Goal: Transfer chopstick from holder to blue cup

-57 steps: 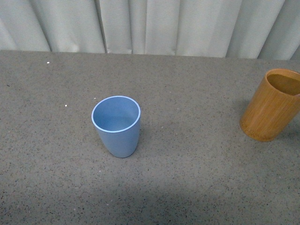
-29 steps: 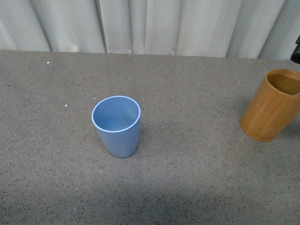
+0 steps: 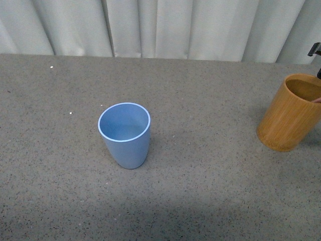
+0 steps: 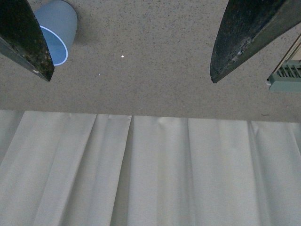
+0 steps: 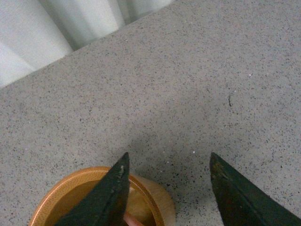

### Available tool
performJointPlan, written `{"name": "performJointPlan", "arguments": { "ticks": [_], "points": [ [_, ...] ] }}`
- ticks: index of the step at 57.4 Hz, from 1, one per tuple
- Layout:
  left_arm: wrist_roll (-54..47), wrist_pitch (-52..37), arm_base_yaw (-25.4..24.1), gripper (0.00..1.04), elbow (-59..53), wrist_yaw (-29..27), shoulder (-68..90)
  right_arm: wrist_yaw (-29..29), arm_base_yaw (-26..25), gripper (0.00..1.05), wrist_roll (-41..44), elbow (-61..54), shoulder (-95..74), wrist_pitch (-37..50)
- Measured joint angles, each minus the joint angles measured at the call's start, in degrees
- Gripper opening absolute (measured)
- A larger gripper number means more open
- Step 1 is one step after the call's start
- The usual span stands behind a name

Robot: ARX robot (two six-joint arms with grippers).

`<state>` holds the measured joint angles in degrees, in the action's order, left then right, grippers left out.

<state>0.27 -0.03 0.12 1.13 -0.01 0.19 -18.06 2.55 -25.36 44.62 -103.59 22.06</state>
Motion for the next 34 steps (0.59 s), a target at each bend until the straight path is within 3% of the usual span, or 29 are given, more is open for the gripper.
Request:
{"name": "performJointPlan", "arguments": {
  "ticks": [17,34],
  "points": [
    [0.0,0.0,0.0,0.98,0.0,0.0,0.0,0.7,0.1,0.01,-1.3,0.8,0.4,1.2],
    [0.0,0.0,0.0,0.98,0.0,0.0,0.0,-0.8,0.0,0.01,-0.3,1.0,4.8,0.4]
  ]
}}
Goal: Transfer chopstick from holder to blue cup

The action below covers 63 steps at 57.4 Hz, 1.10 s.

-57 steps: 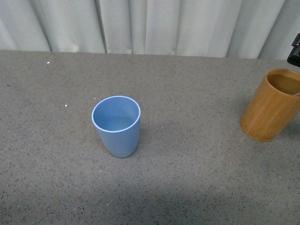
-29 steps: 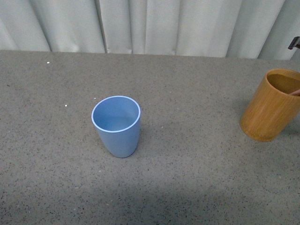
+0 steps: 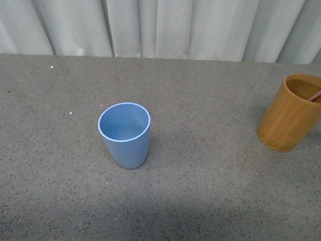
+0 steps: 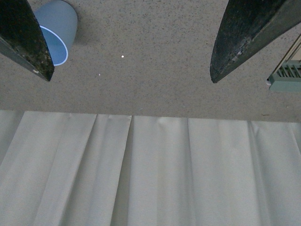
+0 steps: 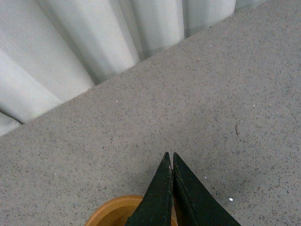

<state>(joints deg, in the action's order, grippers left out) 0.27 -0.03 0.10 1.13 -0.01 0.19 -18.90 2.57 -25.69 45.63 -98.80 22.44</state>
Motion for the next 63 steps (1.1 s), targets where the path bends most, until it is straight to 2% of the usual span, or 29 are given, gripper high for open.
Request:
{"name": "performJointPlan", "arguments": {
  "ticks": [13,42,63],
  "points": [
    [0.0,0.0,0.0,0.98,0.0,0.0,0.0,0.1,-0.6,0.01,0.6,0.0,8.2,-1.8],
    [0.0,0.0,0.0,0.98,0.0,0.0,0.0,5.6,-0.9,0.01,0.9,0.0,21.2,-3.9],
    [0.0,0.0,0.0,0.98,0.0,0.0,0.0,8.5,7.7,0.01,-6.2,0.3,18.8,1.9]
  ]
}}
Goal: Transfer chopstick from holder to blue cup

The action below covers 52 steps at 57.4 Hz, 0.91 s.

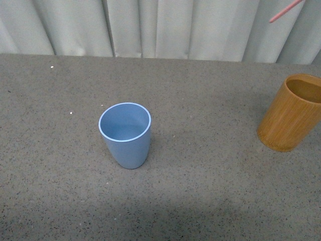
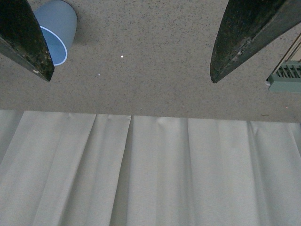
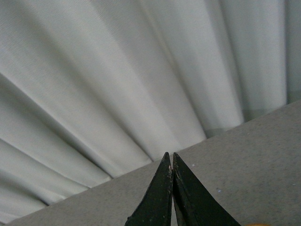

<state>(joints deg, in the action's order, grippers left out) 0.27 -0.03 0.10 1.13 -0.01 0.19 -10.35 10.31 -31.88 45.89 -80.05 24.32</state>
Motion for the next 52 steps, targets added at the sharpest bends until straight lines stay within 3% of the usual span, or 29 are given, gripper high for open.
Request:
{"name": "performJointPlan", "arguments": {
  "ticks": [52],
  "points": [
    [0.0,0.0,0.0,0.98,0.0,0.0,0.0,2.8,17.3,0.01,-9.4,-1.3,-8.9,5.2]
  ]
}}
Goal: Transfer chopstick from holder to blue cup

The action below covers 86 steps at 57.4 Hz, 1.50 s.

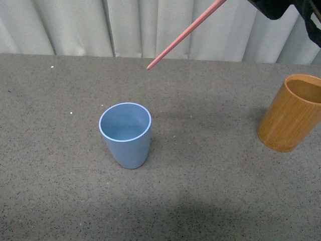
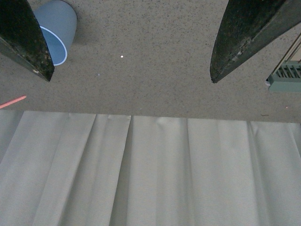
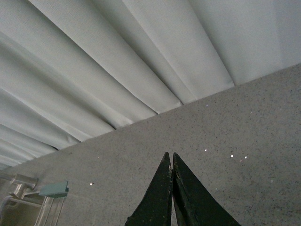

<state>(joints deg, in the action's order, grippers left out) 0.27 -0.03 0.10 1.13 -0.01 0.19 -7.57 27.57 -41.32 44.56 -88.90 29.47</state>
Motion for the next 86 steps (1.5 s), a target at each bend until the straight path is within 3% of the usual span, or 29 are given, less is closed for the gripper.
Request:
{"name": "performJointPlan", "arguments": {
  "ticks": [20,86],
  "points": [
    [0.0,0.0,0.0,0.98,0.0,0.0,0.0,-1.0,4.5,0.01,-1.8,-1.3,-1.1,0.2],
    [0.0,0.0,0.0,0.98,0.0,0.0,0.0,-1.4,5.2,0.01,-4.2,-5.7,-3.0,1.8]
  ]
}}
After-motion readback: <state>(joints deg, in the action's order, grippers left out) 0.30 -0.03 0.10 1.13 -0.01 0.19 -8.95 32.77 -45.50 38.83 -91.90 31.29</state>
